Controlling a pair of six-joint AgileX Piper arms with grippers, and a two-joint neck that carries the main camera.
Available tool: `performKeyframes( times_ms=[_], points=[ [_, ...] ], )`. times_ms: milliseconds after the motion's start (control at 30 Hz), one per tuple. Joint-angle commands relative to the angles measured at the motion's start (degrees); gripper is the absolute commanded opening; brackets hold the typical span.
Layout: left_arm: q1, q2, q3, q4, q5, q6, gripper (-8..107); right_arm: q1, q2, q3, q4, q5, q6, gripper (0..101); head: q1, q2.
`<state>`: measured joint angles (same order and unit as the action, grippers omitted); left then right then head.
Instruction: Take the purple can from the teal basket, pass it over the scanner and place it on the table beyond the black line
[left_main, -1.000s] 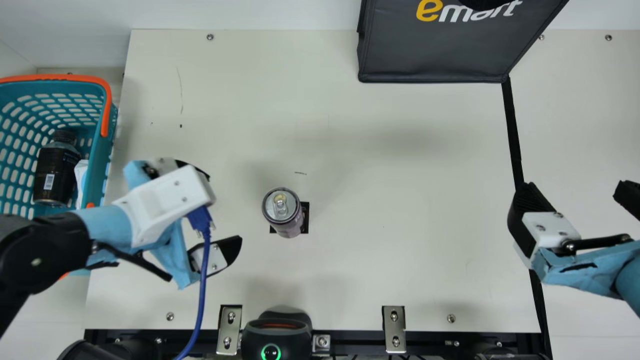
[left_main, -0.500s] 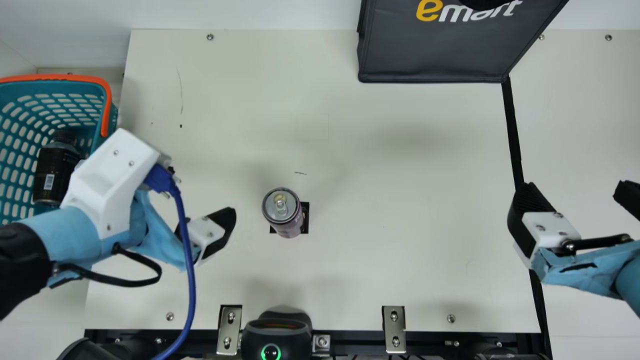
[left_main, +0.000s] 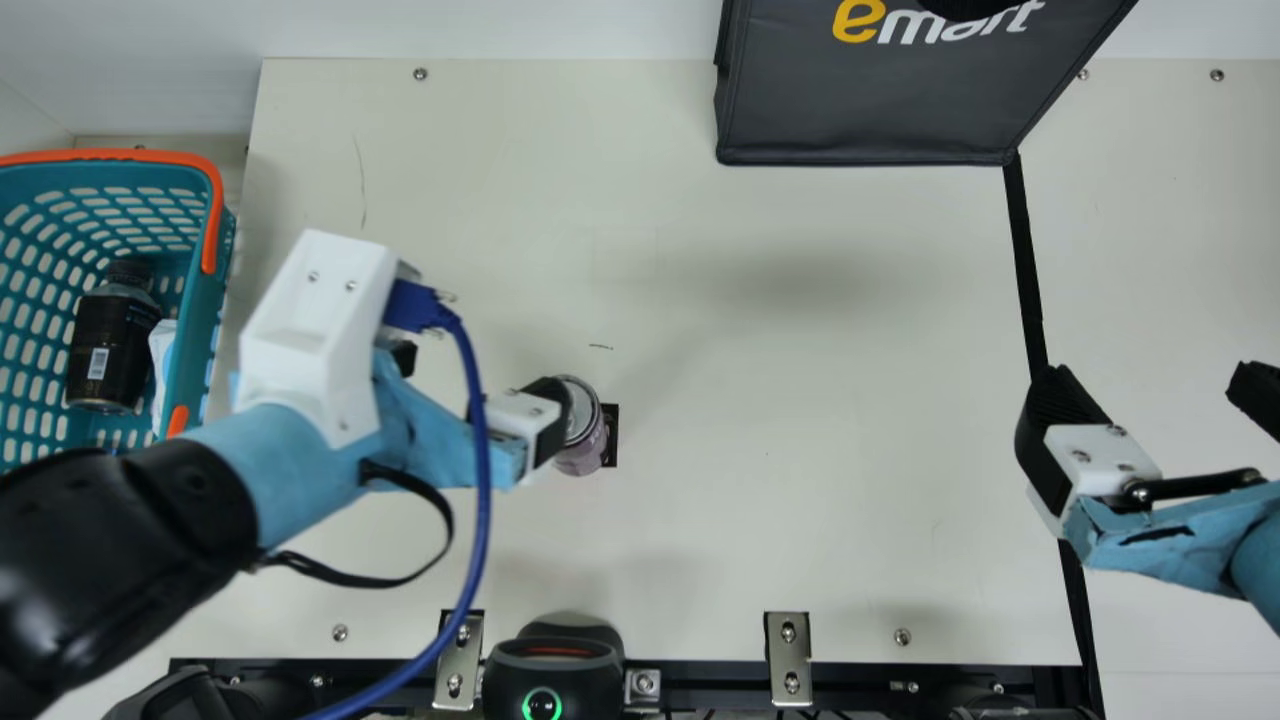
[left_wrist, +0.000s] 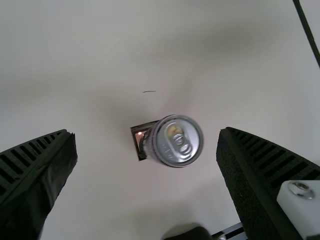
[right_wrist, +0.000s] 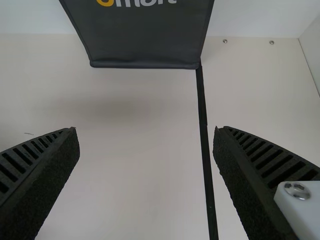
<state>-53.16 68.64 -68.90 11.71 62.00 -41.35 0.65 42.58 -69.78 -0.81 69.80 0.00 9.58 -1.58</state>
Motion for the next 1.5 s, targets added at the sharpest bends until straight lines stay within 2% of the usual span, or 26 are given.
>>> performKeyframes(
  times_ms=[0, 200, 400, 600, 1000, 1467],
  points=[
    [-5.6, 2.2, -1.4, 4.2, 0.8, -15.0, 90, 0.0, 0.0, 0.0, 0.0, 0.0, 0.0, 95, -1.7, 0.0],
    [-11.9, 7.4, -4.5, 10.5, 3.8, -25.7, 90, 0.0, 0.0, 0.0, 0.0, 0.0, 0.0, 95, -1.7, 0.0],
    [-15.4, 11.4, -6.1, 16.0, 7.7, -32.6, 90, 0.0, 0.0, 0.0, 0.0, 0.0, 0.0, 95, -1.7, 0.0],
    [-15.6, 13.9, -4.5, 18.5, 7.9, -35.7, 90, 0.0, 0.0, 0.0, 0.0, 0.0, 0.0, 95, -1.7, 0.0],
    [-15.6, 16.4, -4.0, 16.4, 7.9, -33.4, 90, 0.0, 0.0, 0.0, 0.0, -0.1, 0.0, 95, -1.7, 0.0],
    [-12.2, 19.3, -0.6, 13.2, 1.9, -28.0, 90, 0.0, 0.0, 0.0, 0.0, -0.1, 0.0, 95, -1.7, 0.0]
  ],
)
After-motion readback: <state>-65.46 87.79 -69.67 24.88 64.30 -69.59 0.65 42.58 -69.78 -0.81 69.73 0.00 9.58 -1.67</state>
